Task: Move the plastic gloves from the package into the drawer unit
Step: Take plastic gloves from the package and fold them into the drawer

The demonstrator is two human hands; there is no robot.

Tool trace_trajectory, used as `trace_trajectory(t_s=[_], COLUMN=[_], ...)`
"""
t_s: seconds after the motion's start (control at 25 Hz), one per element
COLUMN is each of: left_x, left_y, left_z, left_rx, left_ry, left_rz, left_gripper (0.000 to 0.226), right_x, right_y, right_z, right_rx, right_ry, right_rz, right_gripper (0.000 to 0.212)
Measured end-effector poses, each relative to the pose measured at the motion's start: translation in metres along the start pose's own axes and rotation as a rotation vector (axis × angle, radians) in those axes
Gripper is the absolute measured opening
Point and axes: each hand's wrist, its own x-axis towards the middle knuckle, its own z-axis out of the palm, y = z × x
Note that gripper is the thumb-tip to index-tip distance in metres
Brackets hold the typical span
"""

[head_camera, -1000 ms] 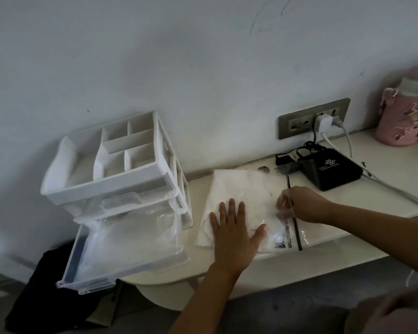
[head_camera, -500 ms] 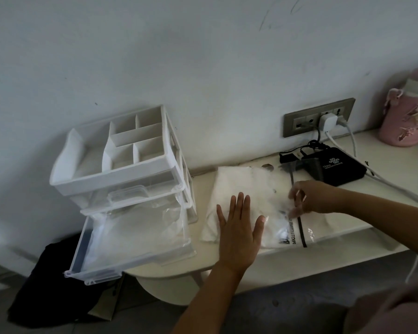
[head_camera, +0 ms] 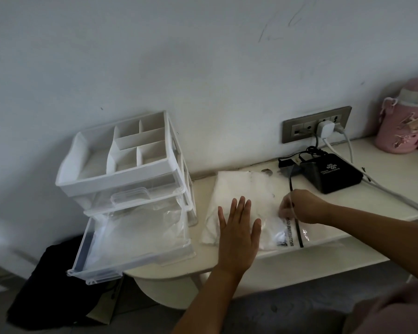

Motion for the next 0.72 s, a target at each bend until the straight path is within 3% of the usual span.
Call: trace_trajectory(t_s=[0.24,0.44,0.6,0.72], left_x=[0.001,0.001,0.0,0.002], left_y=[0.002,0.002,0.002,0.001], left_z=[-0.002,-0.003,-0.003,-0.001], left_rx=[0.029,0.038,0.041,0.105], left_ry=[-0.04,-0.038,-0.092,-0.15], left_rz=[-0.025,-0.034,-0.111,-0.15], left_gripper=[0.061,0.063,0.076,0.072], right_x=[-0.001,-0.003,-0.003,-0.006], right_y=[-0.003,-0.006,-0.004,-0.002], right_z=[0.011,0.006,-0.013,-0.035], right_rx=[-0.032,0.015,-0.083,-0.2], right_ry=[0.103,0.066,0.085,0.159], right_rz=[0.046,0.022,0.006,0.005], right_gripper=[0.007,0.011,0.016,0.024])
